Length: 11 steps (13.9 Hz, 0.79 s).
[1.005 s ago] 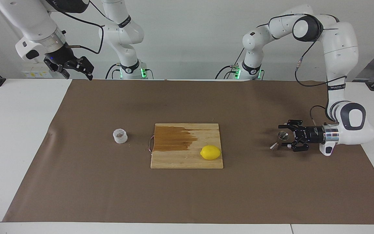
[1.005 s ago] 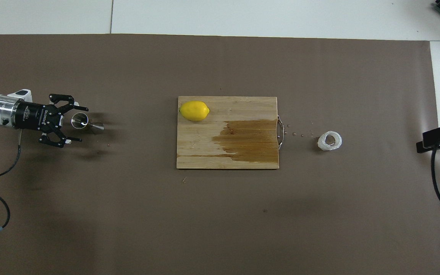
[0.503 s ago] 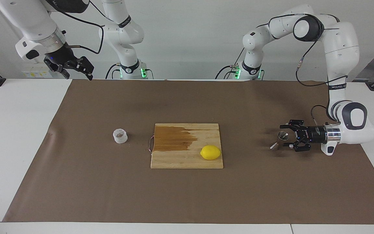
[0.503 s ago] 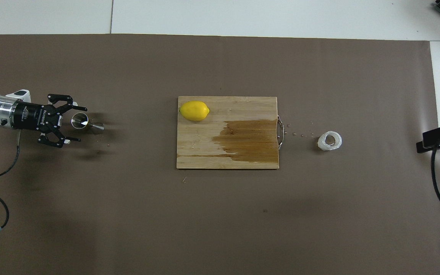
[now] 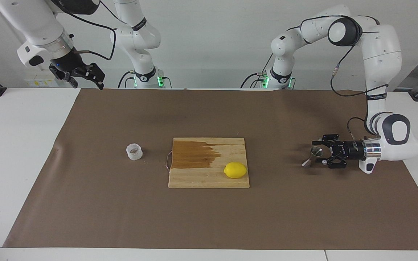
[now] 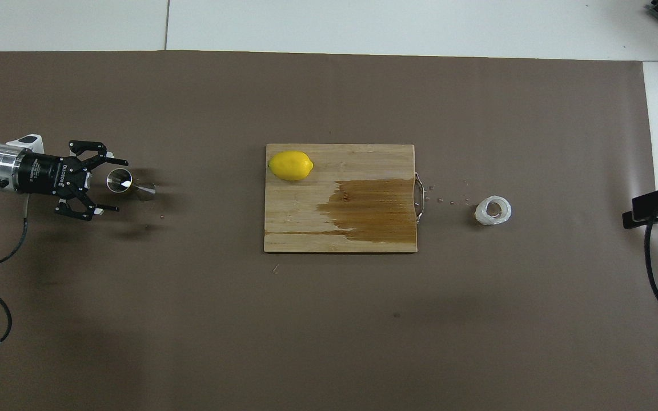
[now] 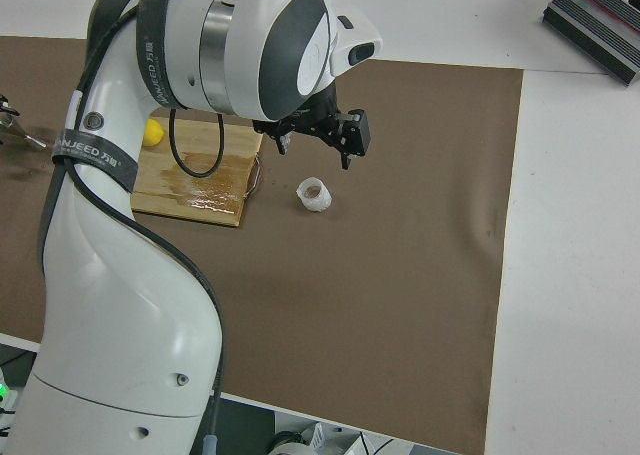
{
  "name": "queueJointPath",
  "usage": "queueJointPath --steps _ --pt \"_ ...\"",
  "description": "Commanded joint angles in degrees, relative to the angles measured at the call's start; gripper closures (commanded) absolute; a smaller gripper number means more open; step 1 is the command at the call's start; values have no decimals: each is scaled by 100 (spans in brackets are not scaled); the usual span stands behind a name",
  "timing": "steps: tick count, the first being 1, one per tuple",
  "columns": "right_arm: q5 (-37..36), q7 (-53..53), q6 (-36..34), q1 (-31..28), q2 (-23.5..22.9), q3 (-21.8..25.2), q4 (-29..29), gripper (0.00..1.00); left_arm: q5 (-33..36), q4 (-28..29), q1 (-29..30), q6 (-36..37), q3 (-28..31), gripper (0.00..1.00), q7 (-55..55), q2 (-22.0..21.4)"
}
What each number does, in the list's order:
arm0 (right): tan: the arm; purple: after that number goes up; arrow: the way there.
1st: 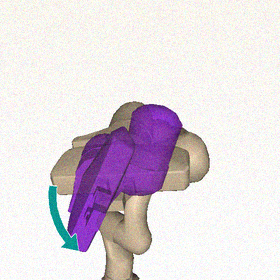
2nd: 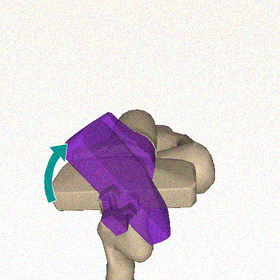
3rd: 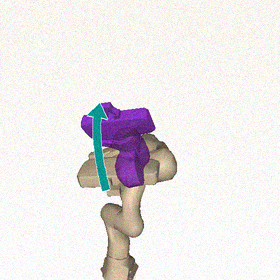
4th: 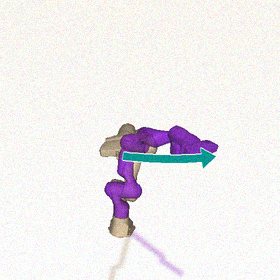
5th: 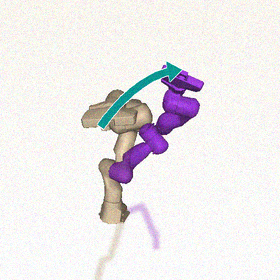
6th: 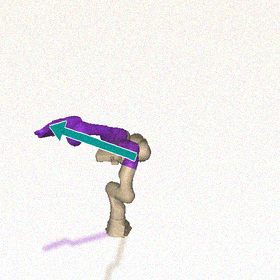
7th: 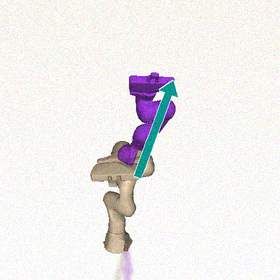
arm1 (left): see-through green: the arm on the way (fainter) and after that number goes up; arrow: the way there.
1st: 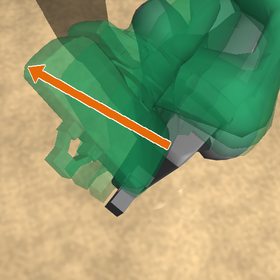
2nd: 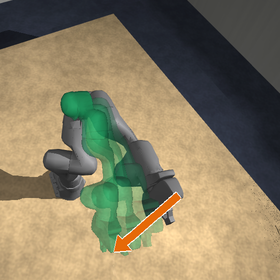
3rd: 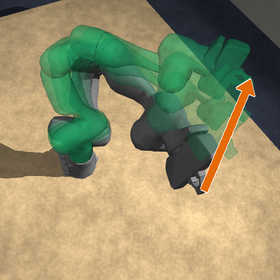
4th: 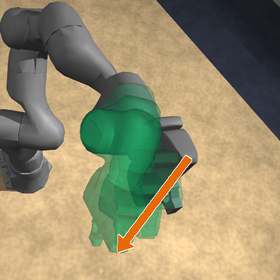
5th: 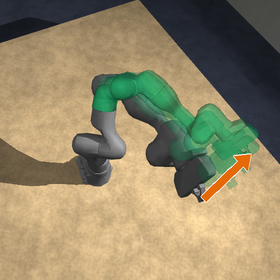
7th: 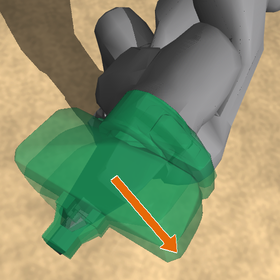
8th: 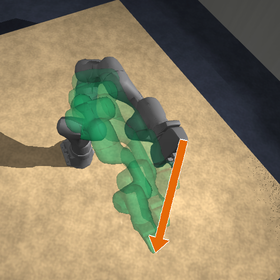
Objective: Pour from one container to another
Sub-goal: 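Close the left gripper around the silver metal cup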
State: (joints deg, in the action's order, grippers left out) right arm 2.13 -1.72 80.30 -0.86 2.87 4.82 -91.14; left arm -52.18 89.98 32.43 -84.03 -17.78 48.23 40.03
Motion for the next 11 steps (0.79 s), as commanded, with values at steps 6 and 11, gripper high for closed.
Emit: queueJointPath --steps 6,11 --pt "-28 40 12 7 -23 19 26 0 -117 19 79 -87 -103 43 90 58" --pt "-28 40 12 7 -23 19 26 0 -117 11 79 -87 -147 66 99 58"
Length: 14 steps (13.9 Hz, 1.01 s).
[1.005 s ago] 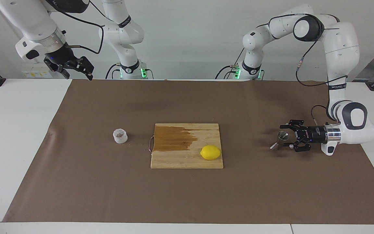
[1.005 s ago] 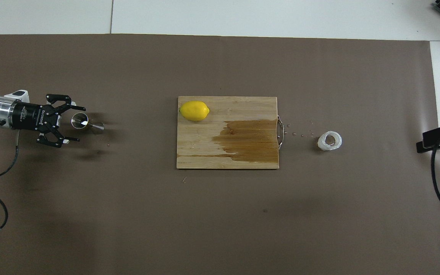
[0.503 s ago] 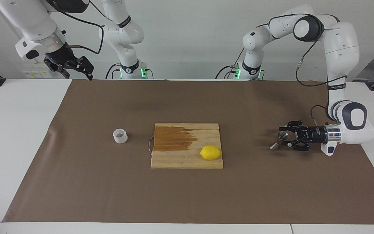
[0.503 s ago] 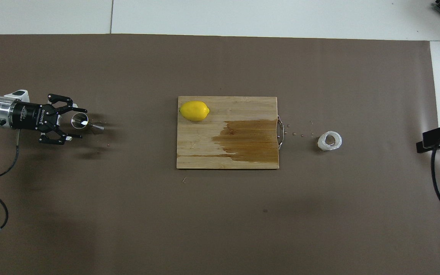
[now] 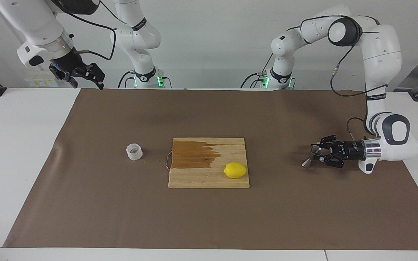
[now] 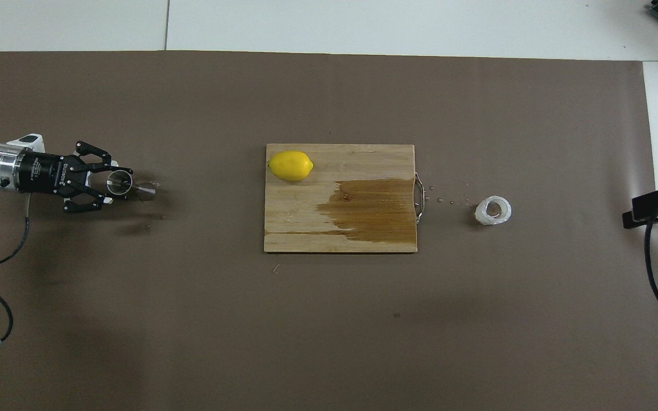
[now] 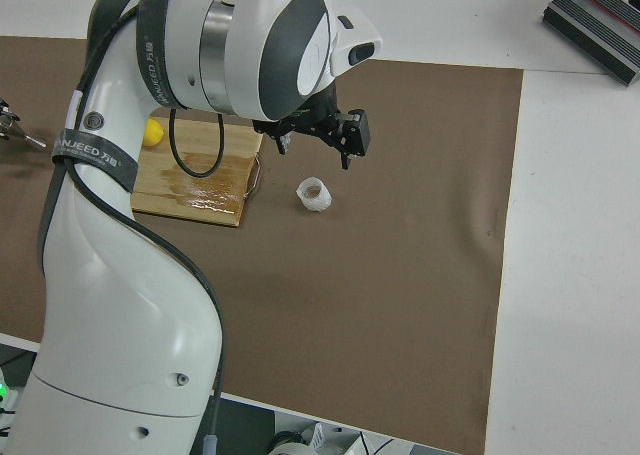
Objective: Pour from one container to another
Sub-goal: 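Lift the silver cup with the left gripper and carry it over the board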
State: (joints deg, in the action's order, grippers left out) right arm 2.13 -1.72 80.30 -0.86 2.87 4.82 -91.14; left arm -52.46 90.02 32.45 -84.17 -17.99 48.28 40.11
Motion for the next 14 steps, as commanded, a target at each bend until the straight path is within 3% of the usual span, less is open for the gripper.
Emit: queueJointPath --steps 1,4,5,14 --pt "-28 40 12 7 -23 19 26 0 -89 7 77 -73 -126 73 94 49" --pt "-28 40 12 7 -23 19 26 0 -98 7 68 -64 -170 98 94 49" --pt "-28 40 12 15 -14 19 26 0 -150 7 68 -64 -179 100 103 49" --pt "-28 49 12 7 -23 19 26 0 -564 16 -397 -143 -732 100 437 -47"
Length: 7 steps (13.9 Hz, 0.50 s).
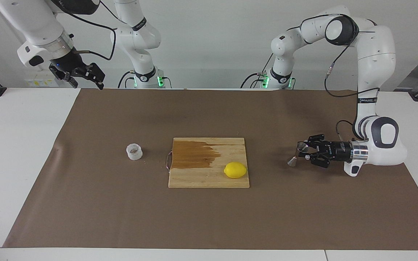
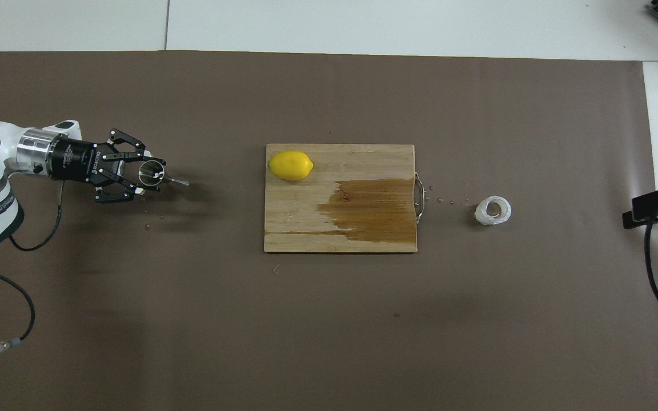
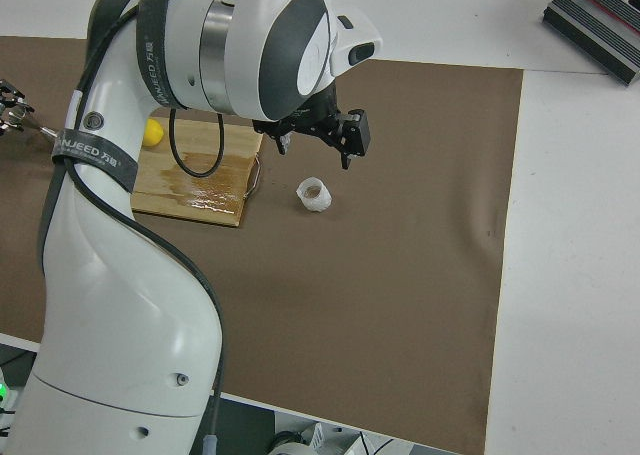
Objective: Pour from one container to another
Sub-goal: 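Lift the silver cup with the left gripper and carry it over the board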
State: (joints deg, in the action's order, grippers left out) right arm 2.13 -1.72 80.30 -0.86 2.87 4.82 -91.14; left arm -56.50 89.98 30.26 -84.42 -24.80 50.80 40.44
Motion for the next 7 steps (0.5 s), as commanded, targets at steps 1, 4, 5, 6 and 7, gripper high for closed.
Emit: queueJointPath --steps 1,4,5,6,7 --pt "-28 40 12 7 -23 19 26 0 -203 20 -239 -206 -147 100 402 -97" --pt "-28 40 12 7 -23 19 26 0 -519 89 -590 -382 -236 100 809 -290" --pt "-28 40 12 7 -23 19 26 0 -677 177 -705 -487 -227 100 835 -404" --pt "-28 40 12 7 -23 19 26 0 -774 265 -793 -618 -227 100 835 -492" --pt "-20 40 12 7 -23 19 26 0 -879 388 -889 -759 -227 100 844 -615"
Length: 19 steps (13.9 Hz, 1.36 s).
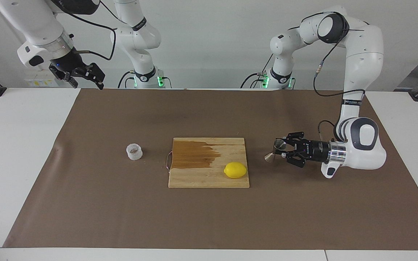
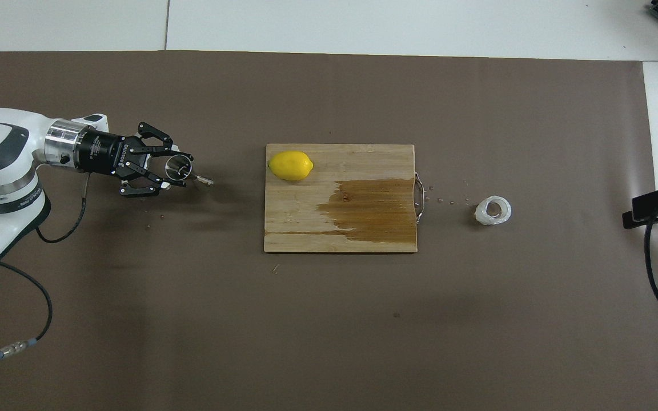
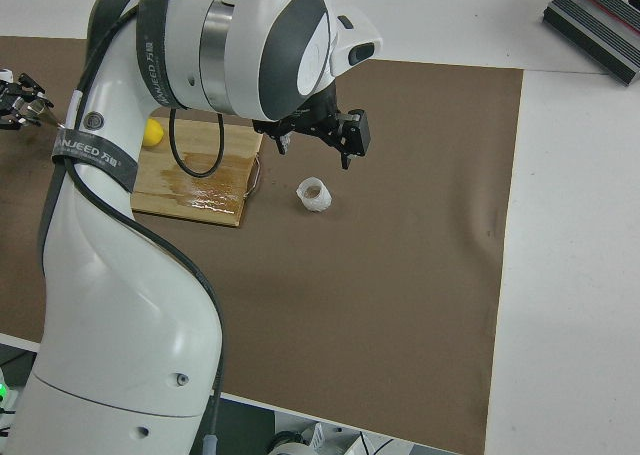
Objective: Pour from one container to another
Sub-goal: 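Lift the silver cup with the left gripper and carry it over the board, then lower the silver cup onto the middle of the wooden board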
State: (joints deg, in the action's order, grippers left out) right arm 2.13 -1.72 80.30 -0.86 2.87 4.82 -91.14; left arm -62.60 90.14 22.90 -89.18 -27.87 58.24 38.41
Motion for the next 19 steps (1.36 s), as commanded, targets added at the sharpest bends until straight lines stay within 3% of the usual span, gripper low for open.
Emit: queueJointPath --steps 1,6,9,16,19 --pt "-28 40 12 7 -23 19 26 0 -410 530 -250 -449 80 100 100 -544" --pt "-28 49 12 7 -23 19 26 0 -1385 1470 -926 -1784 80 100 47 -1291" --pt "-28 40 12 7 -14 19 26 0 -2210 1936 -1260 -2330 71 100 -6 -1529" --pt "-28 40 12 7 -23 19 26 0 -4548 2148 -2490 -4044 98 100 -716 -1688" --pt "-28 40 12 7 -23 19 26 0 -5243 2175 -2877 -4641 107 100 -1278 -1679"
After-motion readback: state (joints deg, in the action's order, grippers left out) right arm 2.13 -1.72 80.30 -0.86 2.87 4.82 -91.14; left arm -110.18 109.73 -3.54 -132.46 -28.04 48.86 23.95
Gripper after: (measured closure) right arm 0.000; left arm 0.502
